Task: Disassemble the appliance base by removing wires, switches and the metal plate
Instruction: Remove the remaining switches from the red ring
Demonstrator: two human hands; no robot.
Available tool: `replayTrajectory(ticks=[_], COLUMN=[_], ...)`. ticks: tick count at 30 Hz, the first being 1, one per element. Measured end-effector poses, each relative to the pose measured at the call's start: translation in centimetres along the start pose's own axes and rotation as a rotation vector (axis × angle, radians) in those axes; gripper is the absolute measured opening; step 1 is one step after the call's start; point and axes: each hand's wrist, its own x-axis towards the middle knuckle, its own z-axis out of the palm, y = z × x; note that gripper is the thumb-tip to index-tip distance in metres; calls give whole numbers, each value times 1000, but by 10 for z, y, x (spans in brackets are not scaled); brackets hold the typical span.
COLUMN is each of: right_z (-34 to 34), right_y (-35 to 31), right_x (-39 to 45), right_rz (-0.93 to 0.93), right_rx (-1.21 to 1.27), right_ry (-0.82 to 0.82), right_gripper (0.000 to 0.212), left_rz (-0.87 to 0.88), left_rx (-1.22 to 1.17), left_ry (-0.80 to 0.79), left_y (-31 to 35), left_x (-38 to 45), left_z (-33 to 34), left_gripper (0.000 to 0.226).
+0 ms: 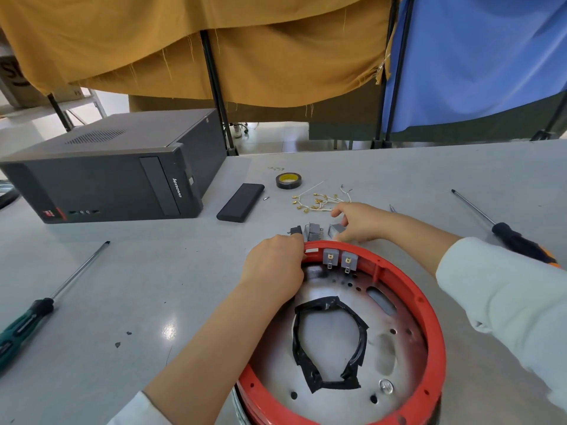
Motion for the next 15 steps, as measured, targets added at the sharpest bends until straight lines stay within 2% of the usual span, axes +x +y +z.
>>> replayTrajectory(ticks=[3,8,11,15], right_z=[-6,-15,-12,6], right_y=[1,-19,-28,-20], right_x=[-9,-37,-65,-96], right_rz=[-13,-124,-147,-154], right_rx=[26,190,201,54], right_ry=[56,191,93,3], right_gripper=[65,28,28,34], left_rz=[-6,-43,-55,-86], left_rx=[9,35,67,81], left_ry=[-8,-48,-93,-184], left_y=[3,9,15,21], left_x=[-1,-3,-6,-7], left_z=[-2,-8,-12,-15], left_gripper=[7,21,25,27])
